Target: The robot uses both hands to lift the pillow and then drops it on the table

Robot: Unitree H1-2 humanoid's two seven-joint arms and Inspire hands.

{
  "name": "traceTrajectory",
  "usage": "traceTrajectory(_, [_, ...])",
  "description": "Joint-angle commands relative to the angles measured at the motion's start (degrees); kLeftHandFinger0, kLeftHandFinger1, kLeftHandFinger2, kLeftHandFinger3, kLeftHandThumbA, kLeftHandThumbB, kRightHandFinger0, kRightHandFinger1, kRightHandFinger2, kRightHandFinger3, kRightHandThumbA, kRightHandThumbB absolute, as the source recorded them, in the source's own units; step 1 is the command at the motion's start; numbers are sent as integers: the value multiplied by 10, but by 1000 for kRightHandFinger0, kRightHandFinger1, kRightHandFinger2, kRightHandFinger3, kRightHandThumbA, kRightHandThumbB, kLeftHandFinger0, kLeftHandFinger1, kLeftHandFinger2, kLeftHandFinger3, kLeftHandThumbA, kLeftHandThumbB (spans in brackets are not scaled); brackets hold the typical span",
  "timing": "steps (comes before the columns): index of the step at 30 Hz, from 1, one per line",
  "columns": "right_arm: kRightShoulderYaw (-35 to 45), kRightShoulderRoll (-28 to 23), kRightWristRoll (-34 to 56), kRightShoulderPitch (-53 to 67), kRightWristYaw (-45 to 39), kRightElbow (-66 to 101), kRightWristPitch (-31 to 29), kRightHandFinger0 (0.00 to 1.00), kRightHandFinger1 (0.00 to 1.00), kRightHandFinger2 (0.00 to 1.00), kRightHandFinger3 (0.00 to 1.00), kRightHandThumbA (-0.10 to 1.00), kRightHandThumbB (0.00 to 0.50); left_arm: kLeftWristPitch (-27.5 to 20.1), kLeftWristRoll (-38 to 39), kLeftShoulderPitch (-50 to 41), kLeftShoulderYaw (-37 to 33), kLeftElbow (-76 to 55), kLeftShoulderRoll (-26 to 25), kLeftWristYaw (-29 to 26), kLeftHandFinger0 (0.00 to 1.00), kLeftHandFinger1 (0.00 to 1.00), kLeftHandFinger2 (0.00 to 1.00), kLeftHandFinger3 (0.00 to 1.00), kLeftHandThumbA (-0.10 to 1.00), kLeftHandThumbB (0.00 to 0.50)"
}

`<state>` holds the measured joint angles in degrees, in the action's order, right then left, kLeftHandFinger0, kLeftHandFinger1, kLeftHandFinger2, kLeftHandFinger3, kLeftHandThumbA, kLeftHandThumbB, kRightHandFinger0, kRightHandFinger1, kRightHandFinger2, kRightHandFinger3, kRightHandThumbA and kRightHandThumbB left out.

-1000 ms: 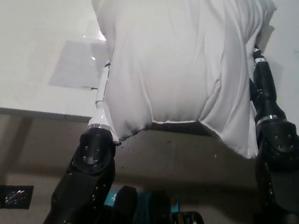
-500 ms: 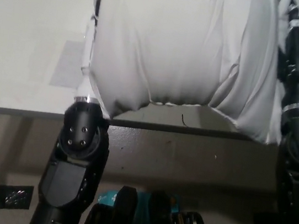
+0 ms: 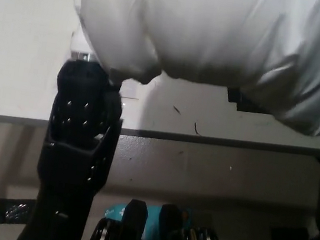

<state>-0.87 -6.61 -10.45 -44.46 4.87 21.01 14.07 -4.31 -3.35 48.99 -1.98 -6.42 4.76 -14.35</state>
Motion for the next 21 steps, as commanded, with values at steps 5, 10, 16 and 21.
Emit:
traceTrajectory(5, [-54,19,8,4,-42,-153,-52,1000,1000,1000,1000,1000,360,-42,18,-6,-26,144,34,39,1000,1000,1000,1000,1000,221])
traceTrajectory(10, [-46,31,22,39,-39,-322,-92,1000,1000,1000,1000,1000,295,-105,1,-32,-12,314,17,27,1000,1000,1000,1000,1000,222])
traceTrajectory(16, [-47,22,13,66,-35,-437,-138,1000,1000,1000,1000,1000,285,-145,10,-59,5,433,2,26,1000,1000,1000,1000,1000,269])
traceTrajectory(21, [-42,12,20,76,-40,-475,-155,1000,1000,1000,1000,1000,219,-157,3,-73,10,462,-17,18,1000,1000,1000,1000,1000,244])
